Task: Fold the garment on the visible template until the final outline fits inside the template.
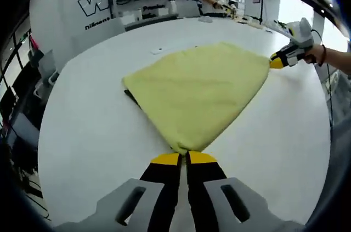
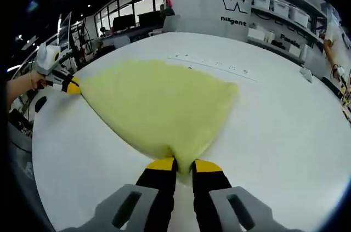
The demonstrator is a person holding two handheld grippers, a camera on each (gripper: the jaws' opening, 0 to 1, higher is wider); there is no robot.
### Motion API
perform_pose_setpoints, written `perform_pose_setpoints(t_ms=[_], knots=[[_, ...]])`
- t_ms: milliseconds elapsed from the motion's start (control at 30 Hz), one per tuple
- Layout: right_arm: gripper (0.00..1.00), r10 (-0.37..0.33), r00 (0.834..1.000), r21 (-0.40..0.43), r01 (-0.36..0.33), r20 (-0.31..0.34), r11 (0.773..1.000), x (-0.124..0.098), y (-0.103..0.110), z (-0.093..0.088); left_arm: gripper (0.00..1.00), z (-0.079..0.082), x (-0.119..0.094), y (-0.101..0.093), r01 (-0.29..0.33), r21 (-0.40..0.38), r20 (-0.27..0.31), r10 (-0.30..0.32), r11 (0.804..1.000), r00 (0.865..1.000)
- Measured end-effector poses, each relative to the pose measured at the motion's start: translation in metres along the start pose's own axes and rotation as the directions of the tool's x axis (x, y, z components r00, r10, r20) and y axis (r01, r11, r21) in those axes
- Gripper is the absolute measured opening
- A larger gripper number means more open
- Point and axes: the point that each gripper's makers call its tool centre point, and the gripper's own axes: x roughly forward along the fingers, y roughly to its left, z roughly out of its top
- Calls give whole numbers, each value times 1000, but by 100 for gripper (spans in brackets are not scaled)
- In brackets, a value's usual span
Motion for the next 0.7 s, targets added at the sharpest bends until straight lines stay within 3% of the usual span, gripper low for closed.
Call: perform_pose_setpoints(t_ms=[267, 700], knots=[[0, 6, 1000, -3, -6, -4, 1000, -1, -1, -1, 5, 5, -6, -3, 45, 162, -7, -44, 986, 999], [0, 19, 999, -23, -20, -31, 1000, -11, 6, -7, 5, -3, -16, -7, 64, 209, -25, -60, 976, 998]])
